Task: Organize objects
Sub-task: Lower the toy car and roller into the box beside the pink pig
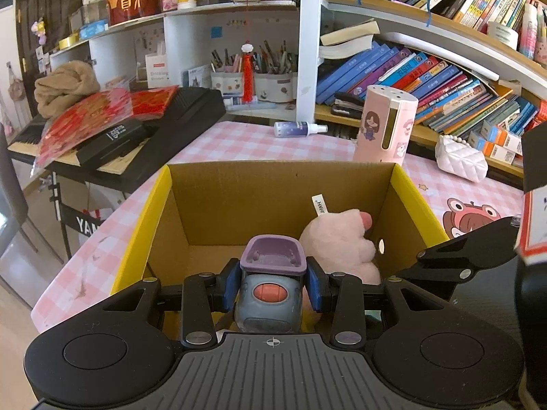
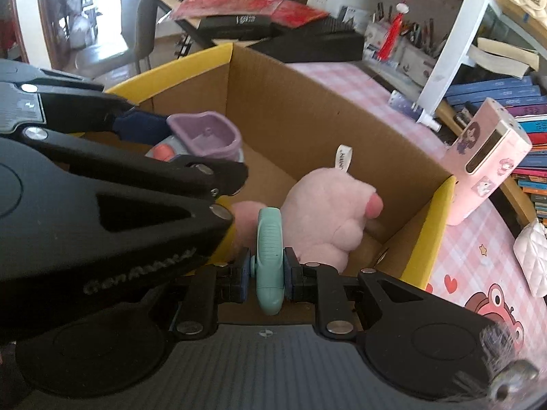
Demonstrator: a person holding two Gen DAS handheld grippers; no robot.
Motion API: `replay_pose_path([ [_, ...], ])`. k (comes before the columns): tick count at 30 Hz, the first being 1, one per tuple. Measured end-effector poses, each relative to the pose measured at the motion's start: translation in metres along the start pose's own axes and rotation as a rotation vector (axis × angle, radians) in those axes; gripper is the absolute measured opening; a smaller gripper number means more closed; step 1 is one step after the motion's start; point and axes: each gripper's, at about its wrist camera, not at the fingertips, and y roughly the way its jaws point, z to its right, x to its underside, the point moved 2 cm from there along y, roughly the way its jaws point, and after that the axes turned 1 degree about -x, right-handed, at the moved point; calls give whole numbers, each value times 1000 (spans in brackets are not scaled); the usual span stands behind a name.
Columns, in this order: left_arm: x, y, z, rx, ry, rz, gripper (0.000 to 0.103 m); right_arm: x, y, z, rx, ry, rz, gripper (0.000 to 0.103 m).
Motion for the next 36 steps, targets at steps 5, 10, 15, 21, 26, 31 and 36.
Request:
replay_pose_path([
  [5, -1, 0, 0, -2, -3, -1, 38, 1, 1, 0, -12, -2, -18, 19],
  [10, -1, 1, 0, -2, -4, -1, 38, 0, 2, 0, -14, -1, -23, 19],
  [15, -1, 1, 0, -2, -3, -1, 38, 0, 3, -1, -18, -4, -26, 19],
  [21, -1, 1, -1, -3, -5, 1, 38, 0, 3, 0, -27, -8, -24, 19],
  [26, -1, 1, -2, -2, -9, 0, 38, -1, 3, 2, -46, 2, -17, 19],
  [31, 0, 0, -1, -2, -9, 3, 38, -2, -1, 4, -63, 30, -4, 19],
  [36, 2, -3, -1, -2, -13, 7, 37, -2, -13, 6, -37, 27, 50, 25],
])
